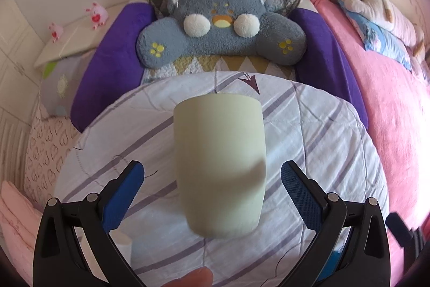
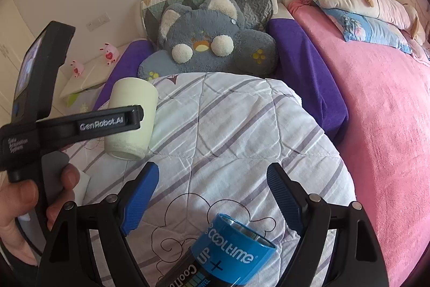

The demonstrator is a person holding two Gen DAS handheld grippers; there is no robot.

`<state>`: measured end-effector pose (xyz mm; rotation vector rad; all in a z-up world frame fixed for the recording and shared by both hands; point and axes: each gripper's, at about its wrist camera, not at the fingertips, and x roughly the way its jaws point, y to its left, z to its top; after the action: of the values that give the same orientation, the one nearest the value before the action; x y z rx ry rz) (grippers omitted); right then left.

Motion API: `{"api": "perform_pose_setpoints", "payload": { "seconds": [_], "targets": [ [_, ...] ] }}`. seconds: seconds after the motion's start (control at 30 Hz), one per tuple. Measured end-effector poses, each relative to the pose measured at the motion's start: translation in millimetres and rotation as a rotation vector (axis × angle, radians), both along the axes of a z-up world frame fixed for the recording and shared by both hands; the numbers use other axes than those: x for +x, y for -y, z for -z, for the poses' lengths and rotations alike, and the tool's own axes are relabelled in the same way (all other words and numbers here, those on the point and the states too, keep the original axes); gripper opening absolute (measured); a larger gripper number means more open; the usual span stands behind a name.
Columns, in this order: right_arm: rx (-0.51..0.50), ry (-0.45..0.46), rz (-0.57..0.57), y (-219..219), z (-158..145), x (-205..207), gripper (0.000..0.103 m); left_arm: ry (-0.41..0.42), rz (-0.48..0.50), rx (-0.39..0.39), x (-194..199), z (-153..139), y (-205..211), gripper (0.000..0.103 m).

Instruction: Flip cup upright

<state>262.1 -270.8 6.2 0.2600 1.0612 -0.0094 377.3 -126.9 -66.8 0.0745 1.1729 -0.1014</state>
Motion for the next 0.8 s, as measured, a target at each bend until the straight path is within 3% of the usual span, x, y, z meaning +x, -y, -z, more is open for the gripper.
{"api": "perform_pose_setpoints", "payload": {
  "seconds": [0.37, 0.47, 0.53, 0.8],
  "targets": [
    [0.019, -0.012, -0.011, 2.5, 3.3, 16.7, 0.084, -0.106, -0.09, -0.044, 37.2, 26.6, -7.0, 0.103],
    [0.025, -0.012, -0.012, 3.1, 4.4, 18.4, 0.084, -0.129, -0.093, -0.079, 41.4, 33.8, -7.4, 0.092],
    [0.027, -0.015, -0.012, 3.9, 5.5, 18.7, 0.084, -0.138, -0.085, -0.105, 43.9, 35.1, -3.9, 0.08],
    [0.024, -0.018, -0.011, 3.8, 5.6, 16.5, 0.084, -0.106, -0.069, -0.1, 37.6, 26.8, -0.9, 0.08]
  ]
}}
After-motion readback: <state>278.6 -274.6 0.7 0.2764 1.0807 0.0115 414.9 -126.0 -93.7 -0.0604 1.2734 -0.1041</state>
